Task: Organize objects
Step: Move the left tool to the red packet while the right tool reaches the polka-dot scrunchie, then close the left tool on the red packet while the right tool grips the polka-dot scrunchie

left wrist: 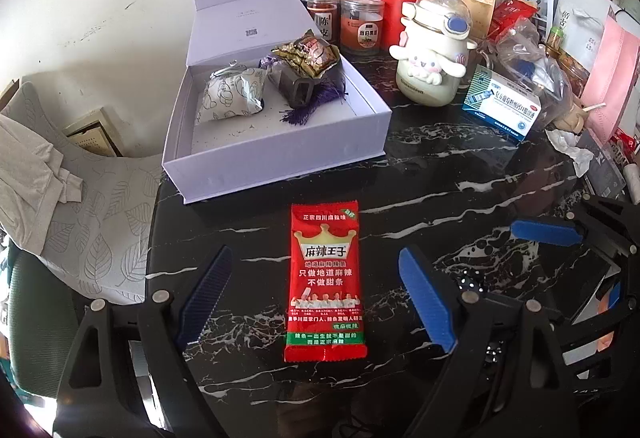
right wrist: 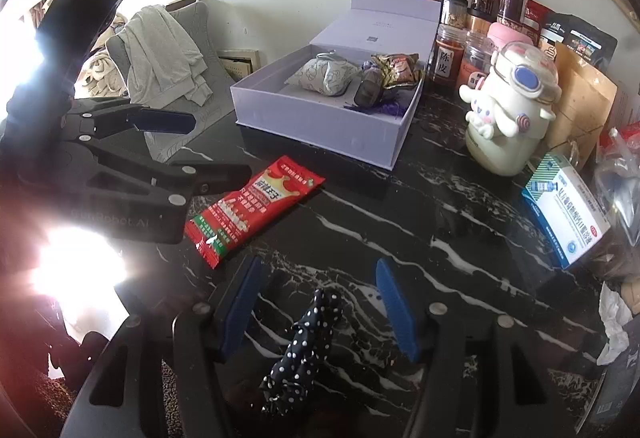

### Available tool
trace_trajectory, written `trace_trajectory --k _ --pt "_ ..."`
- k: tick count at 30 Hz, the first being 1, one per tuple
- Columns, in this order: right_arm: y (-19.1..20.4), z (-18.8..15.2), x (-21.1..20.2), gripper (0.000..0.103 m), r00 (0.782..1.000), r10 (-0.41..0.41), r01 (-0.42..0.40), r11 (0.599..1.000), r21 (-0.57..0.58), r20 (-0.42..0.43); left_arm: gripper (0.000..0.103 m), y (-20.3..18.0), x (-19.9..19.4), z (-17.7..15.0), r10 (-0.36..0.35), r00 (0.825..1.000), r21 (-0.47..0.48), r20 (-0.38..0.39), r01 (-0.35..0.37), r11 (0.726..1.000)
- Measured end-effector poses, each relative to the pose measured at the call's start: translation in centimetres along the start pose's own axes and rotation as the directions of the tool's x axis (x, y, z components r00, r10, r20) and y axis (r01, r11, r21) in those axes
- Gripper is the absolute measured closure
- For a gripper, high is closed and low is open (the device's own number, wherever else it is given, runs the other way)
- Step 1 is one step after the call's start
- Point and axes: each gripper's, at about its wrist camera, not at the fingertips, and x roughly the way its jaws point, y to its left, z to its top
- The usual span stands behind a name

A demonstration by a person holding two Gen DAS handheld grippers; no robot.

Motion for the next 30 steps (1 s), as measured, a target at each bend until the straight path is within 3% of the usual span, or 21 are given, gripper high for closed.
trace_trajectory --k 6,9,11,13,19,30 --pt "-0.6 -1.4 0.9 0.044 0.999 0.005 -0.004 1.0 0.025 -0.046 0.018 -0.4 1.5 -1.1 -0.023 0.999 -0.002 -0.045 0.023 1.0" --pt "-0.7 -1.9 1.4 0.052 0.997 0.027 -0.025 0.999 0.026 -0.066 0.018 -0.4 2.4 -1.6 -0.029 0.997 -0.003 -0.065 0.029 1.0" --pt "-0.8 -2.2 1.8 0.067 0.996 0.051 -0.049 0.998 0.028 -0.078 0.018 -0.3 3.1 -1.8 -0.031 0.996 -0.008 -0.079 0.03 1.0" --pt "-1.0 -2.3 2.3 0.068 0.994 0.065 -0.061 0.997 0.04 -0.092 0.018 -0.1 3.7 -1.9 -0.029 0.995 -0.014 -0.096 0.028 1.0" --pt "-1.1 -2.2 2.9 0.083 0.992 0.075 -0.073 0.997 0.028 -0.104 0.018 0.6 5.4 -2.2 -0.031 0.99 -0.034 -0.136 0.027 0.999" --pt "-2.0 -1.1 3.9 0.086 0.994 0.057 -0.055 0.998 0.02 -0.095 0.018 1.3 7.5 -1.8 -0.048 0.982 -0.053 -0.181 0.039 0.998"
